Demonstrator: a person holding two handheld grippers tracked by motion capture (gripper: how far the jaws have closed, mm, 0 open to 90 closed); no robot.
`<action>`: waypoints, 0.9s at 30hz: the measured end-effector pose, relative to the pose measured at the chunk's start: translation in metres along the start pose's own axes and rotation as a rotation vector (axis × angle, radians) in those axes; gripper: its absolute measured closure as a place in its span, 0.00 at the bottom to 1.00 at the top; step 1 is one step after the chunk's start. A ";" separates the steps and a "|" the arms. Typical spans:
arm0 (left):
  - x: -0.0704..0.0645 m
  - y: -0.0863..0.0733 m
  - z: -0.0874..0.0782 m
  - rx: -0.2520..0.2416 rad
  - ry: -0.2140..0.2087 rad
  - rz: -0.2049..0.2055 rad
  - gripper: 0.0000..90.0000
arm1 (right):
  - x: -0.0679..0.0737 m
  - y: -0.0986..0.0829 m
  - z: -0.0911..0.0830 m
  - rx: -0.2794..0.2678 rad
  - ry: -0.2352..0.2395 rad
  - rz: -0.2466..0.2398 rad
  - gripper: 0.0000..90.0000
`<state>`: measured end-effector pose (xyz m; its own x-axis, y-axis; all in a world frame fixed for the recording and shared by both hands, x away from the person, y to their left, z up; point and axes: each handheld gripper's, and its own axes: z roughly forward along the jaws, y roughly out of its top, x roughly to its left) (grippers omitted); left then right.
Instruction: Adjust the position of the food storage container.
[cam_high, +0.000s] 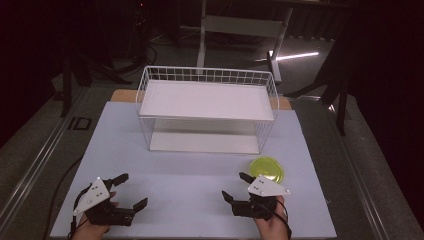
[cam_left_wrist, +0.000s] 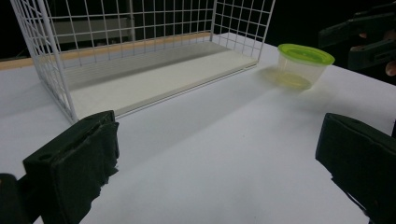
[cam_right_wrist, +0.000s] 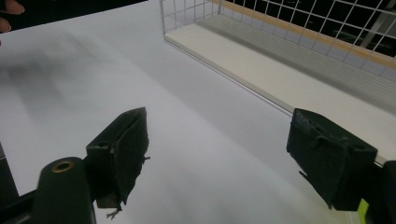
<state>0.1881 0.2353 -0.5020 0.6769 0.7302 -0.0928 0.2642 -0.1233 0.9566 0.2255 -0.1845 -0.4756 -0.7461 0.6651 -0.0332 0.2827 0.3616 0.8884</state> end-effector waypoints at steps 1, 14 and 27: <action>0.000 0.000 0.000 0.000 0.000 0.000 0.00 | 0.000 0.000 0.000 0.000 0.000 0.000 0.23; -0.001 0.001 0.000 -0.007 -0.015 -0.012 0.01 | 0.009 0.021 -0.010 -0.029 0.056 0.002 0.15; -0.004 0.000 0.003 0.000 -0.034 -0.023 0.01 | -0.014 0.053 -0.020 -0.096 -0.002 0.043 0.14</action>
<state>0.1876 0.2305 -0.5028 0.6936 0.7096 -0.1239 0.2796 -0.1067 0.9542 0.2385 -0.1879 -0.4192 -0.7332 0.6800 0.0054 0.2554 0.2680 0.9290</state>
